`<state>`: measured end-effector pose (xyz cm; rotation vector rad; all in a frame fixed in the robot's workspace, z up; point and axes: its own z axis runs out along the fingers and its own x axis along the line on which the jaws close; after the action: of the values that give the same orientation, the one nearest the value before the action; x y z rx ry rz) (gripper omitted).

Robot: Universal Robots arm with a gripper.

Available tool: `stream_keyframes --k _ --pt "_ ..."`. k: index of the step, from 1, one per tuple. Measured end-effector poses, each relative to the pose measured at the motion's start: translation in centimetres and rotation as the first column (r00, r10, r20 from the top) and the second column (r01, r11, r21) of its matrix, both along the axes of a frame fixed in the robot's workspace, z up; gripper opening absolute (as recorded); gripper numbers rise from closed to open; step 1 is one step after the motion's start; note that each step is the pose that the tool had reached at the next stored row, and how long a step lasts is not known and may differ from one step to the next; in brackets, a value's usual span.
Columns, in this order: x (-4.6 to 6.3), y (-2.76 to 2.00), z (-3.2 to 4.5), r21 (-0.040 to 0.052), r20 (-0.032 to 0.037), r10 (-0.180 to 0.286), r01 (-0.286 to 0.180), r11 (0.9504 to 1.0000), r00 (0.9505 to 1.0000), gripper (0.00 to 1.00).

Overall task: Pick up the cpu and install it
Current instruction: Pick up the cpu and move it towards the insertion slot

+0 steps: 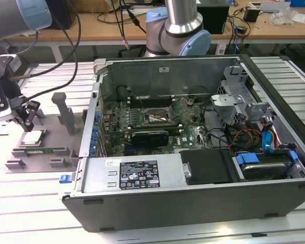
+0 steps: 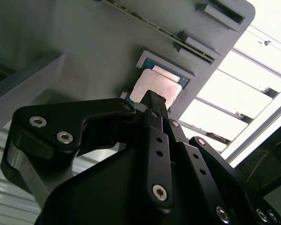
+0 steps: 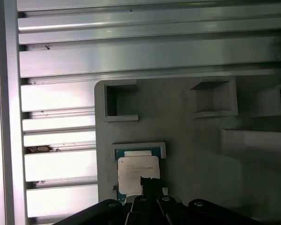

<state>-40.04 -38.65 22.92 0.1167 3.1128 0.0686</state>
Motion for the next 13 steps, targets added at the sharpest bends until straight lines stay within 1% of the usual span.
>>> stream_keyframes --k 3,9,13 --pt "0.0 -0.01 -0.41 0.0002 -0.0001 0.003 -0.003 1.0000 1.0000 0.11" --pt "-0.6 -0.01 -1.60 0.0009 -0.0002 0.011 -0.011 0.9999 0.9999 0.11" --pt "-0.7 -0.01 -2.07 0.0011 0.0000 0.016 -0.016 0.9999 0.9999 0.11"
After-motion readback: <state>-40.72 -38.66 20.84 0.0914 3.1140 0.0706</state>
